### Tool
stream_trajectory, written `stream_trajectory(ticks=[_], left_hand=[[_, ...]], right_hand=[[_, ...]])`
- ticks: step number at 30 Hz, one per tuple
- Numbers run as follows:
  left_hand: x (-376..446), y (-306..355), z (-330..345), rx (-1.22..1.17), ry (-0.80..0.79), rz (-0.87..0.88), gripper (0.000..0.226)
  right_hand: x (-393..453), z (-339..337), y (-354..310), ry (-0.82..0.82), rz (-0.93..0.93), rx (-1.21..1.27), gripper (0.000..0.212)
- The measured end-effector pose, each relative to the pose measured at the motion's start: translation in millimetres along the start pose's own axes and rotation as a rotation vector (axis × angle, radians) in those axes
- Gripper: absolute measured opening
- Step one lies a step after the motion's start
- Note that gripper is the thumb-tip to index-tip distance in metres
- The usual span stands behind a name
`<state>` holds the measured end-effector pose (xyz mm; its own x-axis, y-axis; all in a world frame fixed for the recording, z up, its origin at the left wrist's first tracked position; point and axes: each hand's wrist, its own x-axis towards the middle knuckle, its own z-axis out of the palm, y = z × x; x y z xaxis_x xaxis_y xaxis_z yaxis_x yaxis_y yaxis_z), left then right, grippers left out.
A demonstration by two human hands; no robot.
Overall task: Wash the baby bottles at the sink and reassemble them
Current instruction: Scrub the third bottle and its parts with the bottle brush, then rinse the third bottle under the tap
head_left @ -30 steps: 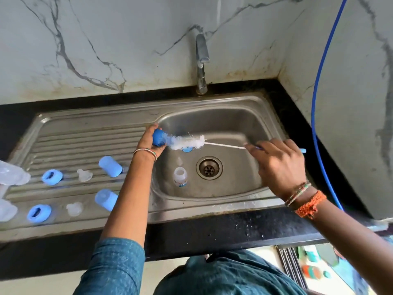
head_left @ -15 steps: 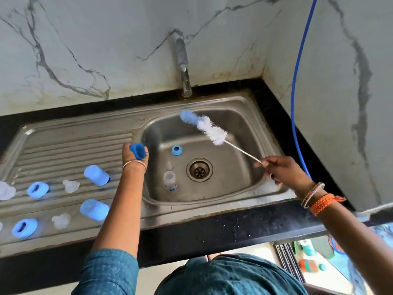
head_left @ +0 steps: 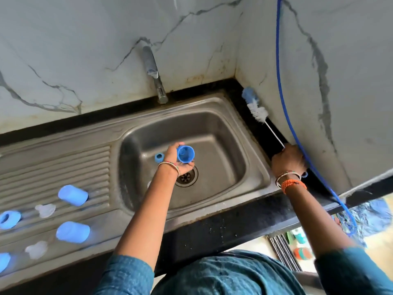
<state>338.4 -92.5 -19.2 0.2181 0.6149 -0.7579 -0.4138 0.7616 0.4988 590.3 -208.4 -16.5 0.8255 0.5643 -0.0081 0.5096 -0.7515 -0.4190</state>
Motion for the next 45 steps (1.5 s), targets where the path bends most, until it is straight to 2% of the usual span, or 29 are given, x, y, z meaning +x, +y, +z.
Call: stream_trajectory(ticks=[2, 5, 8, 9, 11, 13, 16, 19, 22, 25, 28, 32, 34, 36, 39, 42, 45], left_hand=[[2.3, -8.6, 8.3, -0.003, -0.046, -0.042, 0.018], [7.8, -19.0, 14.2, 0.02, -0.087, -0.088, 0.015], [12.2, -25.1, 14.6, 0.08, -0.08, -0.105, 0.018], [12.5, -26.1, 14.7, 0.094, -0.081, -0.11, 0.019], [12.3, -26.8, 12.3, 0.139, -0.102, -0.115, 0.021], [12.0, -25.4, 4.4, 0.205, -0.138, -0.126, 0.022], [12.9, -19.4, -14.7, 0.379, -0.071, -0.131, 0.025], [13.5, -5.0, -38.6, 0.504, 0.096, -0.013, 0.022], [13.2, 10.0, -65.5, 0.452, 0.1, 0.048, 0.021], [9.7, 17.7, -86.6, 0.451, 0.144, 0.144, 0.02], [8.6, 17.9, -106.1, 0.475, 0.25, 0.291, 0.023], [9.5, 18.5, -123.4, 0.347, 0.263, 0.383, 0.021], [9.1, 20.1, -127.0, 0.317, 0.284, 0.418, 0.021], [8.0, 20.5, -131.6, 0.265, 0.326, 0.442, 0.02], [6.8, 19.4, -137.2, 0.232, 0.398, 0.488, 0.023], [5.0, 17.4, -139.1, 0.249, 0.446, 0.529, 0.025], [6.0, 15.6, -139.4, 0.314, 0.456, 0.518, 0.027]], right_hand=[[2.6, 0.9, 3.4, -0.013, -0.007, -0.061, 0.037], [-8.3, 3.0, -5.4, -0.075, -0.093, -0.151, 0.059], [-39.4, 12.0, -30.6, -0.151, -0.418, -0.099, 0.072], [-51.5, 16.8, -42.1, -0.222, -0.549, -0.017, 0.075], [-69.0, 28.7, -68.2, -0.482, -0.69, 0.158, 0.079], [-75.7, 44.0, -91.5, -0.647, -0.752, 0.21, 0.067], [-69.8, 69.9, -110.5, -0.668, -0.828, 0.117, 0.043], [-52.9, 104.8, -112.3, -0.768, -0.839, -0.138, 0.05], [-41.0, 138.6, -103.4, -0.9, -0.922, -0.419, 0.05], [-35.5, 163.1, -92.8, -1.012, -0.978, -0.473, 0.048], [-33.4, 176.6, -89.5, -1.044, -1.043, -0.55, 0.056], [-30.1, 186.8, -89.1, -1.031, -1.115, -0.713, 0.088], [-29.6, 183.8, -94.9, -0.969, -1.147, -0.745, 0.096], [-35.7, 178.0, -110.1, -0.892, -1.194, -0.682, 0.094], [-63.0, 178.3, -142.8, -0.855, -1.248, -0.321, 0.089], [-107.2, 188.6, -174.2, -0.984, -1.302, -0.131, 0.09], [-135.5, 199.5, -187.5, -1.079, -1.345, -0.174, 0.065]])
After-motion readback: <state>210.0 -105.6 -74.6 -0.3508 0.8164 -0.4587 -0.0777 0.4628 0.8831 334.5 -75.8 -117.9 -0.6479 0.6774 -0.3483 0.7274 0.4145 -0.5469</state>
